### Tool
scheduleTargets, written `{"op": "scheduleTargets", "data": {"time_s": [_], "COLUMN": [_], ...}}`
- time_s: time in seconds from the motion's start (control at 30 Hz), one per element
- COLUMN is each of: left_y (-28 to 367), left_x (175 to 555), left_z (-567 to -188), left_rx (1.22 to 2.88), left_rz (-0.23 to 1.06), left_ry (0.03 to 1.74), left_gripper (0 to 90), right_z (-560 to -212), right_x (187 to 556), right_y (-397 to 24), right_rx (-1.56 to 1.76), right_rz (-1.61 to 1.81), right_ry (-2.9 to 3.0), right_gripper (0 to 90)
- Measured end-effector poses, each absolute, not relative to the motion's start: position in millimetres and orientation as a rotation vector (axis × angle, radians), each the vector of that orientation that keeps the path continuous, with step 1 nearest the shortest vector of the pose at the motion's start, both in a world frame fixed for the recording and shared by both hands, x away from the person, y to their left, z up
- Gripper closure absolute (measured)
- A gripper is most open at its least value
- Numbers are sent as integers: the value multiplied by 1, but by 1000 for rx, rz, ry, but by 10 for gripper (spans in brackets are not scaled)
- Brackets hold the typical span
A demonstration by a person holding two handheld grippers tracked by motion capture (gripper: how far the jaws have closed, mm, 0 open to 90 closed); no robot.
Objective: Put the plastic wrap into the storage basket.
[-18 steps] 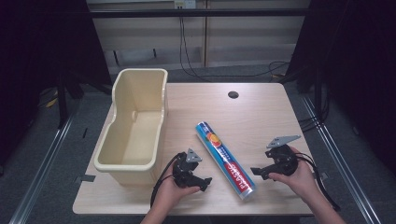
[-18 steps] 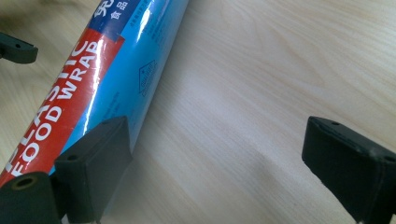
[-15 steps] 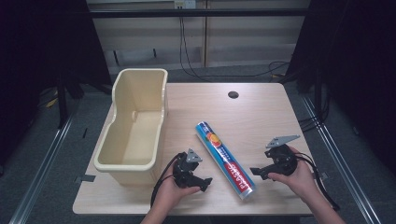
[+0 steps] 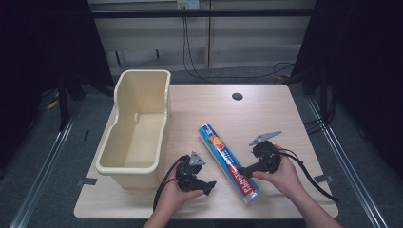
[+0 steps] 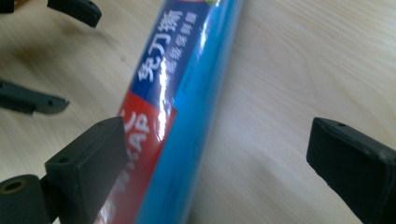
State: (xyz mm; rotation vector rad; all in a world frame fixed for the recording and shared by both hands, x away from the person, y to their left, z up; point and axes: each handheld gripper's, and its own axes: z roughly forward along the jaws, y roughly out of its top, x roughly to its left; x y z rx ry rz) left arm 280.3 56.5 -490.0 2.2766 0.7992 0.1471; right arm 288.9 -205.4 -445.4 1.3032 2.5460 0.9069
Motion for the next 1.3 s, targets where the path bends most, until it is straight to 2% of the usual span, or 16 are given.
{"op": "scheduleTargets", "data": {"time_s": [0.17,0.33,0.73,0.77,1.3], "left_y": [58,60,59,60,62], "left_x": [281,281,282,281,281], "left_z": [-489,-490,-491,-490,-487], "left_rx": [2268,2263,2262,2263,2262], "left_rz": [154,155,159,164,169], "left_ry": [801,800,796,802,804], "left_gripper": [51,52,53,53,56], "right_z": [-451,-459,-468,-468,-472], "right_x": [301,309,314,314,312], "right_y": [-188,-173,-162,-156,-151], "right_rx": [1360,1368,1437,1402,1404], "right_rz": [888,866,803,780,679], "right_ry": [2580,2567,2583,2597,2572], "right_gripper": [75,145,212,252,298]}}
